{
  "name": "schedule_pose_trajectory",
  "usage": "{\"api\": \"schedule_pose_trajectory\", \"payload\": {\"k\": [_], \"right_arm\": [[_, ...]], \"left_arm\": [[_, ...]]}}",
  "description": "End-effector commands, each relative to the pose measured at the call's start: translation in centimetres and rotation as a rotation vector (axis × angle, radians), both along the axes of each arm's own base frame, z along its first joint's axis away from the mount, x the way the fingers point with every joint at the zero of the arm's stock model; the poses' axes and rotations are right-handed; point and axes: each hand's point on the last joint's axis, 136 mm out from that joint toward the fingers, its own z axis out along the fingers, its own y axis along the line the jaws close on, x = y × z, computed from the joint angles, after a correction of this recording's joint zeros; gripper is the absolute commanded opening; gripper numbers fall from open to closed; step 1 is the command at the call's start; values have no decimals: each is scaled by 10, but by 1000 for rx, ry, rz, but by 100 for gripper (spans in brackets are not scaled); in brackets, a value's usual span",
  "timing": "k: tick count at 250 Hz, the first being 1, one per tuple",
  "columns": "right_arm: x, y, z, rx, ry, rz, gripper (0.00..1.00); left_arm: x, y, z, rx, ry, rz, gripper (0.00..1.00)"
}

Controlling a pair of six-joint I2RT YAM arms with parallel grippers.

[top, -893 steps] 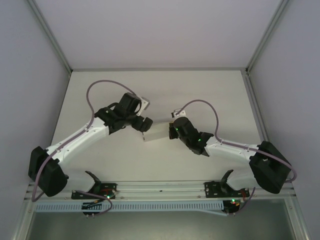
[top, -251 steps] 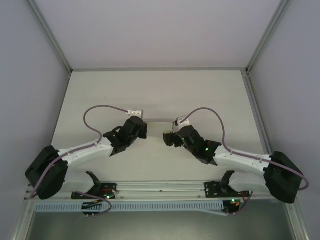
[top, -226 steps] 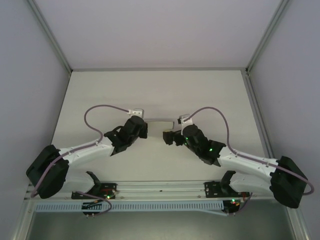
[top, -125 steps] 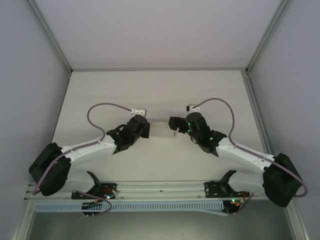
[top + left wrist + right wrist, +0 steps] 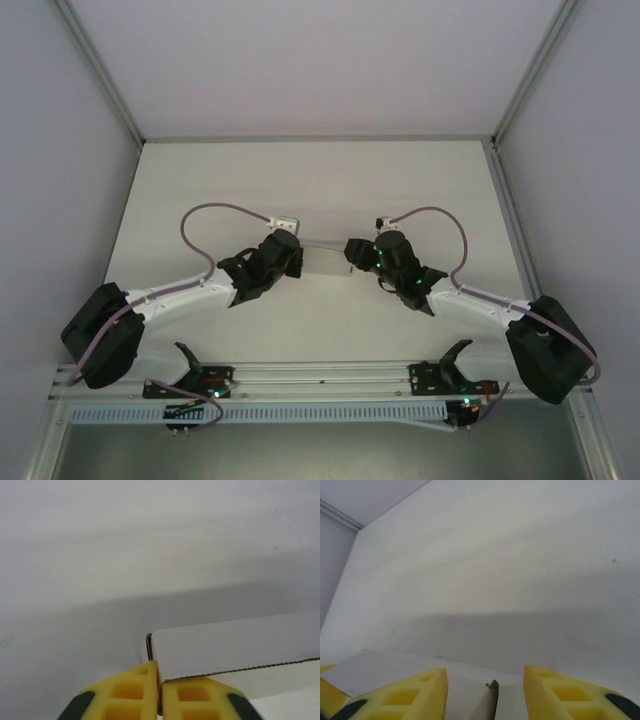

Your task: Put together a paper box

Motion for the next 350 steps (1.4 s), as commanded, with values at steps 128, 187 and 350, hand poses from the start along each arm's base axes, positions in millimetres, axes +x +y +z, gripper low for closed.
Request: {"api": "schedule_pose_trajectory", "payload": {"k": [128, 187, 350], "right_arm": [[-52, -45, -112, -209, 329, -52, 36], [-50, -46, -112, -233, 322, -47, 35], [-58, -43, -125, -209, 211, 91, 33]], "left_arm": [[-29, 18, 43, -114, 163, -50, 100], [12, 13, 45, -335, 231, -51, 100], [-16, 35, -66, -337, 450, -33, 42]]}}
